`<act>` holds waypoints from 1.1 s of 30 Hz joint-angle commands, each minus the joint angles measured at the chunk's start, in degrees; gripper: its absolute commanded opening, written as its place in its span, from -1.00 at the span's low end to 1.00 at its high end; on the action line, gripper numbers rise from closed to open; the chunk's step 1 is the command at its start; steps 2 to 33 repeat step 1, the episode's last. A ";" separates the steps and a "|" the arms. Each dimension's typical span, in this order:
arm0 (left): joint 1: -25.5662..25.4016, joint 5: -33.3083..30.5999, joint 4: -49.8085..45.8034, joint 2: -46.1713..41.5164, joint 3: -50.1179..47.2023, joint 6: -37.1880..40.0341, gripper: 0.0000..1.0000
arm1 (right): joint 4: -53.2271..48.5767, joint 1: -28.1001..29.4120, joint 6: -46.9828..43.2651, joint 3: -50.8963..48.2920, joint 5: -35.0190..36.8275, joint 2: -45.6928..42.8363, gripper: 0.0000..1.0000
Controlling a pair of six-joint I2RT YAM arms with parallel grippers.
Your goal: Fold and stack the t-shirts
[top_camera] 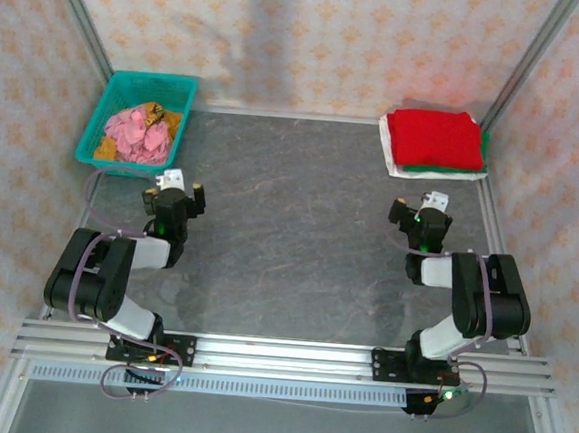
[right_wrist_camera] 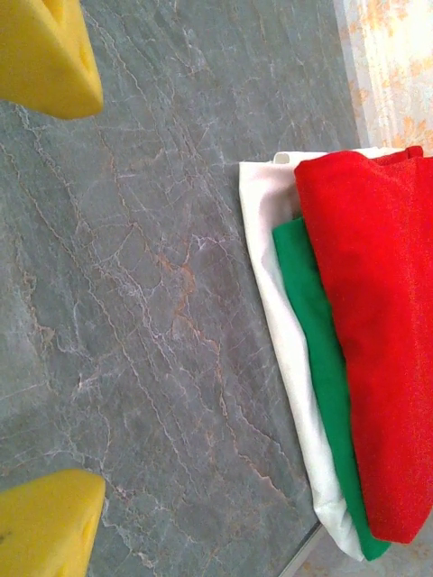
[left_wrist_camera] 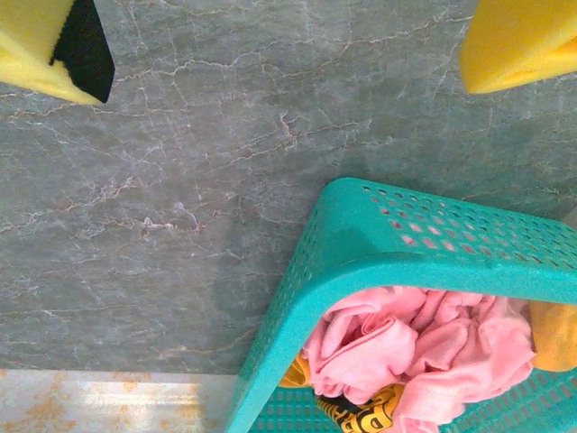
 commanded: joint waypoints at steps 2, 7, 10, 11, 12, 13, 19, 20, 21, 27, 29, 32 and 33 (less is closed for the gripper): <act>0.24 0.29 -0.50 -0.16 0.38 -0.59 1.00 | 0.82 0.19 -0.43 -0.23 -0.48 -0.20 0.99; 0.24 0.29 -0.50 -0.16 0.38 -0.59 1.00 | 0.82 0.19 -0.43 -0.23 -0.48 -0.20 0.99; 0.24 0.29 -0.50 -0.16 0.38 -0.59 1.00 | 0.82 0.19 -0.43 -0.23 -0.48 -0.20 0.99; 0.24 0.29 -0.50 -0.16 0.38 -0.59 1.00 | 0.82 0.19 -0.43 -0.23 -0.48 -0.20 0.99; 0.24 0.29 -0.50 -0.16 0.38 -0.59 1.00 | 0.82 0.19 -0.43 -0.23 -0.48 -0.20 0.99; 0.24 0.29 -0.50 -0.16 0.38 -0.59 1.00 | 0.82 0.19 -0.43 -0.23 -0.48 -0.20 0.99; 0.24 0.29 -0.50 -0.16 0.38 -0.59 1.00 | 0.82 0.19 -0.43 -0.23 -0.48 -0.20 0.99; 0.24 0.29 -0.50 -0.16 0.38 -0.59 1.00 | 0.82 0.19 -0.43 -0.23 -0.48 -0.20 0.99; 0.24 0.29 -0.50 -0.16 0.38 -0.59 1.00 | 0.82 0.19 -0.43 -0.23 -0.48 -0.20 0.99; 0.24 0.29 -0.50 -0.16 0.38 -0.59 1.00 | 0.82 0.19 -0.43 -0.23 -0.48 -0.20 0.99; 0.24 0.29 -0.50 -0.16 0.38 -0.59 1.00 | 0.82 0.19 -0.43 -0.23 -0.48 -0.20 0.99; 0.24 0.29 -0.50 -0.16 0.38 -0.59 1.00 | 0.82 0.19 -0.43 -0.23 -0.48 -0.20 0.99; 0.24 0.29 -0.50 -0.16 0.38 -0.59 1.00 | 0.82 0.19 -0.43 -0.23 -0.48 -0.20 0.99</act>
